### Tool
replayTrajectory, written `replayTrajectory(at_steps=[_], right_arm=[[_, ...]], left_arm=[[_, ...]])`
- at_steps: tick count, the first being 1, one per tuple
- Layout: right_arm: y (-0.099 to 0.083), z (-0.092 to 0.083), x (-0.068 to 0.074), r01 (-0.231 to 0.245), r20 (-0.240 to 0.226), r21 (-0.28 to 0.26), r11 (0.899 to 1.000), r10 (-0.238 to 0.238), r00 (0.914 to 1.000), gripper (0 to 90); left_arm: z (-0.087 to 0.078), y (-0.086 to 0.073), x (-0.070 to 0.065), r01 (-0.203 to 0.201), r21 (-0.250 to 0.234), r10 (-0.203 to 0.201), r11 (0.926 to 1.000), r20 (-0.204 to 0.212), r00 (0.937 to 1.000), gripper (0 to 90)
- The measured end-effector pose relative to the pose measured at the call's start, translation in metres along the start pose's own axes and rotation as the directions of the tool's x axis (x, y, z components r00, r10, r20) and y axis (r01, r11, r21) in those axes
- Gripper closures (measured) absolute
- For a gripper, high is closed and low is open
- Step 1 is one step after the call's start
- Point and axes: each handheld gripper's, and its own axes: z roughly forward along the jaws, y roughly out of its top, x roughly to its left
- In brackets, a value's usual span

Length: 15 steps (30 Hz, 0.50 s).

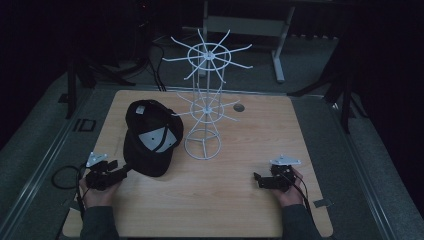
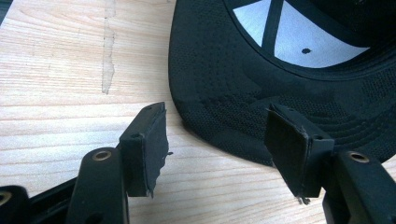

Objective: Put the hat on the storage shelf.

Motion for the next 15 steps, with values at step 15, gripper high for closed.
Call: replayTrajectory(at_steps=[15], right_arm=[[-0.0001,-0.0001,0.0,0.0,-0.001,0.0,1.0,0.0,1.0,11.3]], left_arm=[[0.0027,0.0036,0.0012,-0.006,0.034,0.007,0.9994,-0.023,0.9997,39.6]])
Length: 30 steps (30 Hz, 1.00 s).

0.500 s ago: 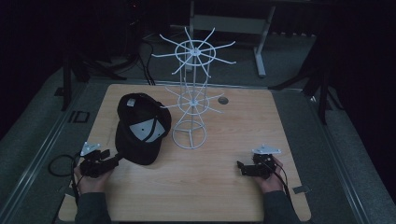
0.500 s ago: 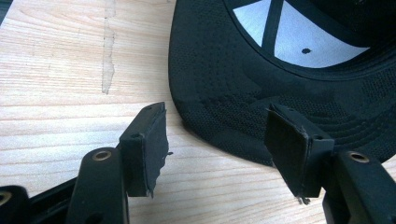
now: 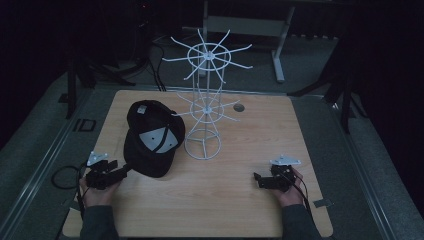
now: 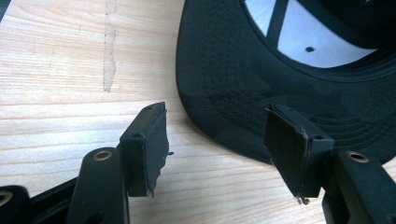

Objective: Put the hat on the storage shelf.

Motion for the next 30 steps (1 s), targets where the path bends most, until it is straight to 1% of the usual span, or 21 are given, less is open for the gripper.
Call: replayTrajectory(at_steps=[1,5,7,9,13,15,17,20,25,30], right_arm=[[0.0,0.0,0.0,0.0,0.0,0.0,1.0,0.0,1.0,11.3],[0.0,0.0,0.0,0.0,0.0,0.001,1.0,0.0,1.0,11.3],[0.0,0.0,0.0,0.001,0.0,0.001,1.0,-0.001,1.0,11.3],[0.0,0.0,0.0,0.001,0.0,0.0,1.0,-0.001,1.0,11.3],[0.0,0.0,0.0,0.001,0.0,0.001,1.0,-0.001,1.0,11.3],[0.0,0.0,0.0,0.001,0.0,0.001,1.0,-0.001,1.0,11.3],[0.0,0.0,0.0,0.001,0.0,0.001,1.0,-0.001,1.0,11.3],[0.0,0.0,0.0,0.0,0.0,0.002,1.0,0.0,1.0,11.3],[0.0,0.0,0.0,0.0,0.0,0.002,1.0,0.0,1.0,11.3],[0.0,0.0,0.0,-0.001,0.0,0.002,1.0,0.001,1.0,11.3]], left_arm=[[0.0,0.0,0.0,0.0,0.0,0.0,1.0,0.0,1.0,39.7],[0.0,0.008,-0.002,-0.013,-0.002,0.013,0.9999,-0.034,0.9993,39.7],[0.0,0.01,-0.002,-0.009,-0.004,0.009,1.0,-0.031,0.9995,39.7],[0.002,0.013,-0.002,-0.008,0.001,0.008,1.0,-0.036,0.9993,39.7],[0.005,0.019,-0.002,-0.011,0.007,0.011,0.9999,-0.032,0.9994,39.7],[0.007,0.022,-0.001,-0.019,0.01,0.019,0.9998,-0.032,0.9993,39.9],[0.009,0.024,-0.001,-0.026,0.012,0.027,0.9996,-0.035,0.999,42.1],[0.011,0.027,0.001,-0.033,0.011,0.033,0.9994,-0.03,0.999,50.3],[0.012,0.031,0.002,-0.044,0.008,0.044,0.999,-0.034,0.9985,67.8],[0.017,0.038,0.005,-0.054,0.025,0.055,0.9982,-0.068,0.9962,83.1]])
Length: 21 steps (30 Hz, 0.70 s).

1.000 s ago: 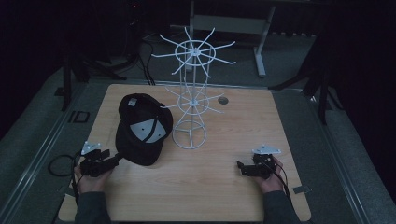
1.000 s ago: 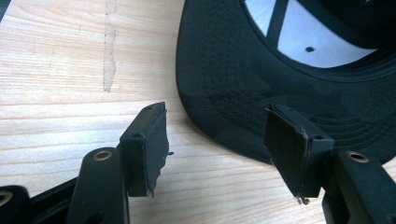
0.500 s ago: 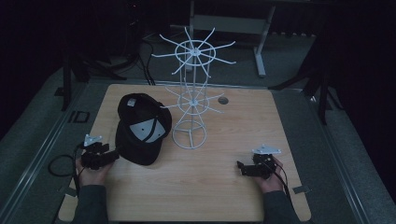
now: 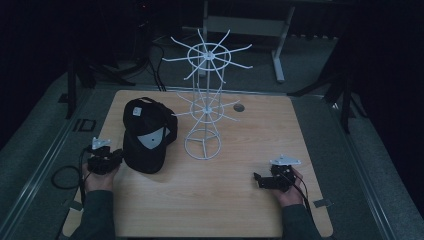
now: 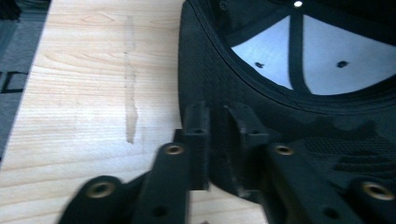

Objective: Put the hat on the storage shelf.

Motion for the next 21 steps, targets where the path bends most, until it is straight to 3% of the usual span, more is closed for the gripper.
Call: replayTrajectory(at_steps=[2,9,13,21], right_arm=[[0.0,0.0,0.0,-0.001,-0.001,0.0,1.0,0.001,1.0,11.3],[0.0,0.0,0.0,-0.001,0.0,-0.001,1.0,0.001,1.0,11.3],[0.0,0.0,0.0,-0.002,-0.001,0.0,1.0,0.002,1.0,11.3],[0.0,0.0,0.0,-0.003,-0.001,0.0,1.0,0.003,1.0,11.3]], left_arm=[[0.002,0.002,0.001,-0.004,0.004,0.005,1.0,-0.019,0.9998,89.6],[0.014,0.005,0.011,0.015,0.028,-0.013,0.9995,-0.073,0.9973,89.9],[0.023,0.009,0.02,0.048,0.036,-0.044,0.9982,-0.099,0.9941,89.8],[0.038,0.008,0.023,0.014,0.089,-0.008,0.9959,-0.066,0.9978,87.3]])
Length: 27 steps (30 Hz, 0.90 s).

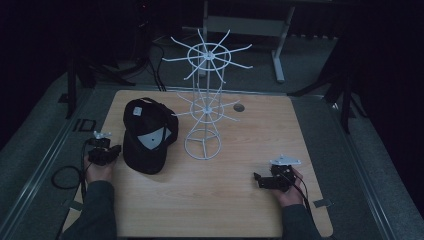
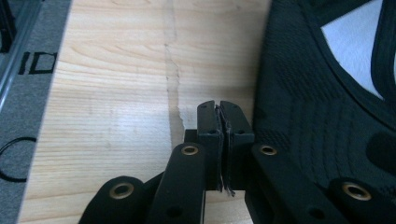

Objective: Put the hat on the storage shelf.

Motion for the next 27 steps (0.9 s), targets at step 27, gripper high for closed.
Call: replayTrajectory(at_steps=[27], right_arm=[[0.0,0.0,0.0,0.001,0.0,0.0,1.0,-0.001,1.0,11.3]], left_arm=[[-0.027,-0.007,0.007,0.1,-0.184,-0.077,0.9778,0.128,0.9887,54.2]])
